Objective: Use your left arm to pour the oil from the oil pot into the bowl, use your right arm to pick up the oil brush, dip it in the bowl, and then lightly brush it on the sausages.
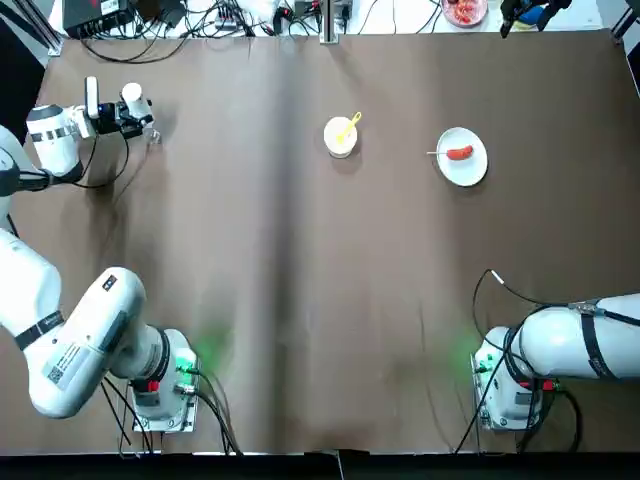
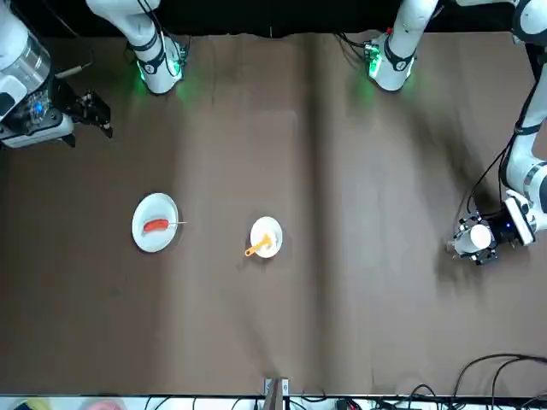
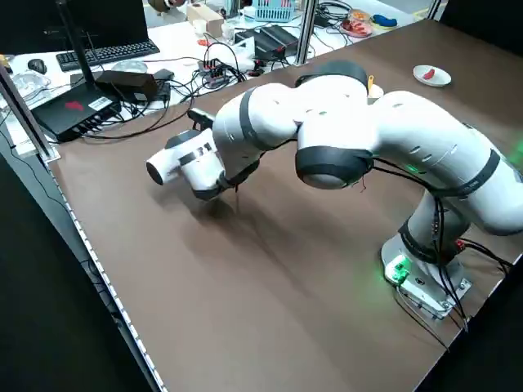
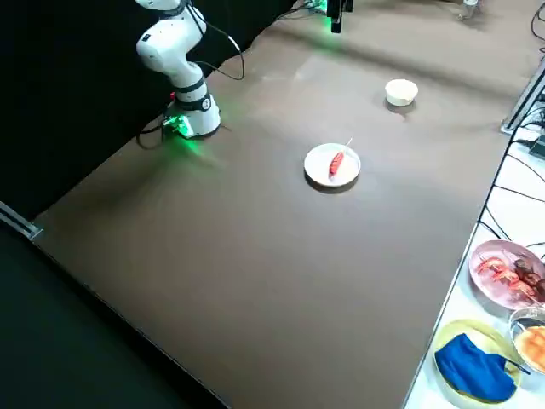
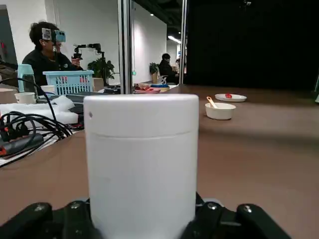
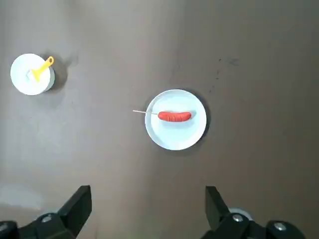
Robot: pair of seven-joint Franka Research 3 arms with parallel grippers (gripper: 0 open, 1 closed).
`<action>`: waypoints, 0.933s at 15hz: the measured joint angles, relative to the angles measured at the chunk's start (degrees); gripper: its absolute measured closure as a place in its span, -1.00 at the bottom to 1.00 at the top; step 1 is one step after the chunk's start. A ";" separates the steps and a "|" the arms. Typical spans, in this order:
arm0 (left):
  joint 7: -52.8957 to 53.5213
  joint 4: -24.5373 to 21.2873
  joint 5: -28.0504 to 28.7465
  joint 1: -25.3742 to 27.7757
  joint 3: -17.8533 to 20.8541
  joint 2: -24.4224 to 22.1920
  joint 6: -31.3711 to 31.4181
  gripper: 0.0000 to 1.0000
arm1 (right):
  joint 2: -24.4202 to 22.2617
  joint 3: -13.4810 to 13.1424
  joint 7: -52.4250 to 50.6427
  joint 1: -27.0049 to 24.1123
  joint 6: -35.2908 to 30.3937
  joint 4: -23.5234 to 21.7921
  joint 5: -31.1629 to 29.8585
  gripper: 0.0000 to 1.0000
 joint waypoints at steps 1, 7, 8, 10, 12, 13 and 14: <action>0.07 0.27 -0.29 -0.06 0.00 0.63 -0.03 -0.12 | 0.00 0.00 0.00 -0.30 0.01 0.00 0.00 -1.00; 3.31 0.82 -4.64 -0.35 1.80 2.59 -4.60 -0.12 | 0.00 0.00 0.00 -0.60 -0.02 -0.02 0.00 -1.00; 4.46 0.86 -4.65 -0.34 2.39 2.73 -5.01 -0.12 | 0.00 0.02 0.00 -0.60 -0.02 -0.03 0.00 -1.00; 6.22 1.02 -4.63 -0.33 3.04 2.83 -5.25 -0.12 | 0.00 0.03 0.00 -0.60 -0.08 -0.04 0.00 -1.00; 6.49 1.41 -4.62 -0.33 3.33 2.83 -5.40 -0.12 | 0.00 0.03 0.00 -0.60 -0.09 -0.05 0.00 -1.00; 6.50 1.59 -4.61 -0.34 3.40 2.83 -5.40 -0.12 | 0.00 0.03 0.00 -0.60 -0.09 -0.05 0.00 -1.00; 6.50 1.70 -4.61 -0.34 3.46 2.83 -5.40 -0.12 | 0.01 0.03 0.00 -0.60 -0.09 -0.05 0.00 -1.00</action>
